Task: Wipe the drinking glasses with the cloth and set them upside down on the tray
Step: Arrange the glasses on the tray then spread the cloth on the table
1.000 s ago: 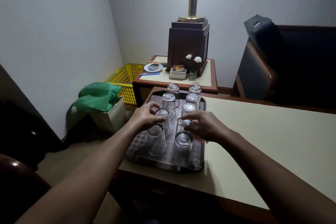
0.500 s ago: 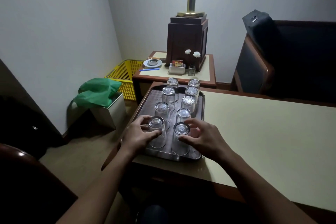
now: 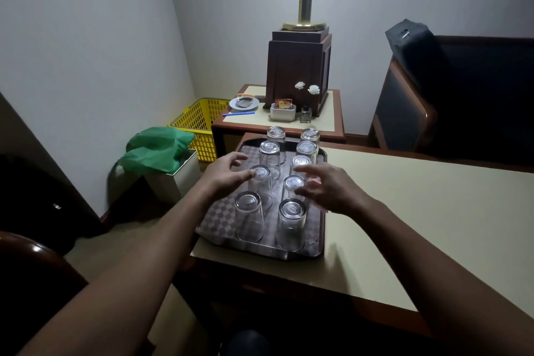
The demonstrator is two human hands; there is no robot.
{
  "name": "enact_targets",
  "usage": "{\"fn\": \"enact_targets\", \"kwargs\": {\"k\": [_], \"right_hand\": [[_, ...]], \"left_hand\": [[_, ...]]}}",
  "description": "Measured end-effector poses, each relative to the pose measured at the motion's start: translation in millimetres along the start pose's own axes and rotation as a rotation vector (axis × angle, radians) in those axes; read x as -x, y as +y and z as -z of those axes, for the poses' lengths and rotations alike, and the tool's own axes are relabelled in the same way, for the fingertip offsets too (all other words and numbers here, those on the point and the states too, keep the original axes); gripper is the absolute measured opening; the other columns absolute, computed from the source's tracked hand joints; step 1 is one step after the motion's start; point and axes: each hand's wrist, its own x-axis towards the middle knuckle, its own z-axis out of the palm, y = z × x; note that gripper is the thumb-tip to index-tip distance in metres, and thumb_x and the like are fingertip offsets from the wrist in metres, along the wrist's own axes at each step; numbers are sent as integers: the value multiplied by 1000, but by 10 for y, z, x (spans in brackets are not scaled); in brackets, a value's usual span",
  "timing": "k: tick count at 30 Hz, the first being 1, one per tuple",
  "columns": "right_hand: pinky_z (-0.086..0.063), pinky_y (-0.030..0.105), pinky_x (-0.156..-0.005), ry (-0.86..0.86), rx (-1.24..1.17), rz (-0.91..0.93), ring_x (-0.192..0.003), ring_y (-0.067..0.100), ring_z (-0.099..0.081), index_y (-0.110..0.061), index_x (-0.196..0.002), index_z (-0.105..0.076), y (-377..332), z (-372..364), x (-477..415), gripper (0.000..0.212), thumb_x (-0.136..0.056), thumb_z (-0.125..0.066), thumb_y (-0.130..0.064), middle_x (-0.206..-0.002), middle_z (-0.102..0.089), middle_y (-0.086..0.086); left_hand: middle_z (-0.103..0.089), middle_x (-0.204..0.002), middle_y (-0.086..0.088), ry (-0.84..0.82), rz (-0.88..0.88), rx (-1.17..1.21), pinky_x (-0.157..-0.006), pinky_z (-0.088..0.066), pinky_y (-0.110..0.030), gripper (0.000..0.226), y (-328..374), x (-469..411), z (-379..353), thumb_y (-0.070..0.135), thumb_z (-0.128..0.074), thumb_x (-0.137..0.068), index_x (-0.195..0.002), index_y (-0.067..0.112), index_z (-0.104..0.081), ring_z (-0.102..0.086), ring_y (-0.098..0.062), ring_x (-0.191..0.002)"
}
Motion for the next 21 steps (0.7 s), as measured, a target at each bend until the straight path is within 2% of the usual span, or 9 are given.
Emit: {"fn": "enact_targets", "kwargs": {"k": [2,4,7,10,12,14,16,18,21], "right_hand": [[-55,41,-101,-49,39,8,-116,20,-66,-35,-136,-68,40,-27,-56,52,-87,-84,-36,-137,-67,4],[-56,40,-98,-35,41,17,-112,18,-67,-37,-131,-71,91,-52,-78,47,-86,-85,-37,-133,-70,2],[-55,36,-98,1,22,3,-107,15,-69,-37,-128,-73,172,-36,-99,44,-86,-85,-37,-134,-71,-1],[-52,21,-90,-4,-17,6,-98,5,-69,-36,-129,-73,259,-22,-90,44,-86,-85,-36,-135,-70,-5],[-49,13,-83,-36,-37,13,-94,-1,-67,-36,-131,-72,291,-19,-80,47,-86,-84,-38,-134,-69,-5],[-56,23,-88,-54,-92,-7,-106,8,-69,-37,-133,-70,292,22,-98,49,-86,-81,-46,-135,-69,-1],[-60,37,-91,27,-144,-45,-112,17,-71,-38,-133,-69,305,102,-165,48,-88,-75,-53,-128,-73,3],[-57,35,-91,132,-120,-51,-109,17,-71,-36,-134,-69,319,182,-288,44,-92,-73,-49,-123,-74,4],[-49,27,-90,87,-40,-36,-109,13,-68,-34,-139,-66,315,206,-508,50,-92,-77,-43,-137,-68,5]], "left_hand": [[-59,-138,-4,-133,54,-22,-108,-50,-42,74,27,-136,9,45,-86,-81,-144,22,-57,-60,-22,-125],[-63,-132,-2,-204,62,-52,-104,-52,-36,78,46,-200,-34,42,-90,-77,-144,18,-57,-63,-19,-118],[-72,-111,5,-207,56,-4,-99,-58,-40,59,32,-246,-91,30,-93,-76,-127,15,-69,-71,-17,-105],[-79,-99,3,-199,54,-1,-97,-58,-47,50,-43,-254,-75,36,-97,-66,-109,19,-75,-75,-18,-96],[-79,-101,1,-245,53,0,-97,-59,-49,65,-47,-242,-47,47,-97,-58,-111,19,-74,-76,-21,-97],[-74,-113,1,-271,67,14,-94,-60,-45,74,3,-271,4,51,-96,-63,-122,18,-67,-72,-19,-103],[-66,-121,1,-244,90,56,-83,-59,-38,72,80,-377,76,55,-88,-74,-130,21,-58,-67,-17,-106],[-66,-124,-3,-128,76,66,-83,-57,-37,72,100,-550,102,57,-83,-79,-135,18,-58,-66,-21,-107],[-66,-133,-8,34,14,-22,-97,-56,-41,68,145,-803,4,49,-82,-84,-141,23,-57,-65,-26,-118]]}}
